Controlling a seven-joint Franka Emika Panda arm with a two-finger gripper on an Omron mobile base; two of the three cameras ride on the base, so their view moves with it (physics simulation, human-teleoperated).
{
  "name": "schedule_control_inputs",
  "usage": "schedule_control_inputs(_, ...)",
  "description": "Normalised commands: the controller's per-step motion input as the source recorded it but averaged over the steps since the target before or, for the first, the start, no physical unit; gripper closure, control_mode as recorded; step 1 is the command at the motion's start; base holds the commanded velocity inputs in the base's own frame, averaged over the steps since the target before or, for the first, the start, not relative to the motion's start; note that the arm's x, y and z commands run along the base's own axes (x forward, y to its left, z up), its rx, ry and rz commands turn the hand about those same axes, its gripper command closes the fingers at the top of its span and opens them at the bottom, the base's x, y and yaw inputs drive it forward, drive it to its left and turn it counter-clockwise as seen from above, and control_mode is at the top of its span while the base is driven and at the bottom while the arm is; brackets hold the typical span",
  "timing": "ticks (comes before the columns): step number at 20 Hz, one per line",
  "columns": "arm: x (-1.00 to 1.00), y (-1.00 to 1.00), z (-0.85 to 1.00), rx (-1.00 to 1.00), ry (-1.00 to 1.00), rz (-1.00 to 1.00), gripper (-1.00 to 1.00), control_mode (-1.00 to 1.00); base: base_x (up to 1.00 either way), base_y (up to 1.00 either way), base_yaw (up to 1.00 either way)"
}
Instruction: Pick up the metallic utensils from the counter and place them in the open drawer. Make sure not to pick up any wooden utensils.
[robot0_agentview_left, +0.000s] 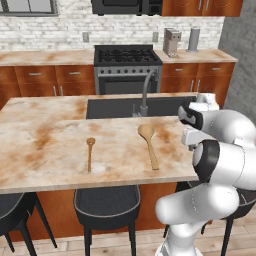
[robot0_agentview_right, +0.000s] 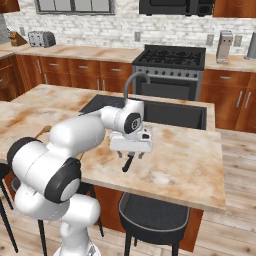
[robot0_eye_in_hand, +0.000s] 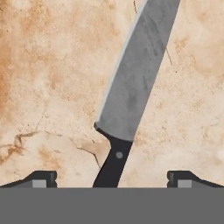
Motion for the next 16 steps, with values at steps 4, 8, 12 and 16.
schedule_control_inputs(4, -0.01, 0.00, -0.40, 0.00, 0.00, 0.00, -1.00, -1.00, 0.00, 0.00, 0.00)
schedule_control_inputs(8, -0.07, 0.00, -0.37, 0.00, 0.00, 0.00, -1.00, -1.00, 0.00, 0.00, 0.00)
schedule_control_inputs(12, -0.14, 0.01, -0.23, 0.00, 0.00, 0.00, -1.00, -1.00, 0.00, 0.00, 0.00)
schedule_control_inputs(16, -0.38, 0.00, 0.00, 0.02, -0.01, 0.00, -1.00, -1.00, 0.00, 0.00, 0.00)
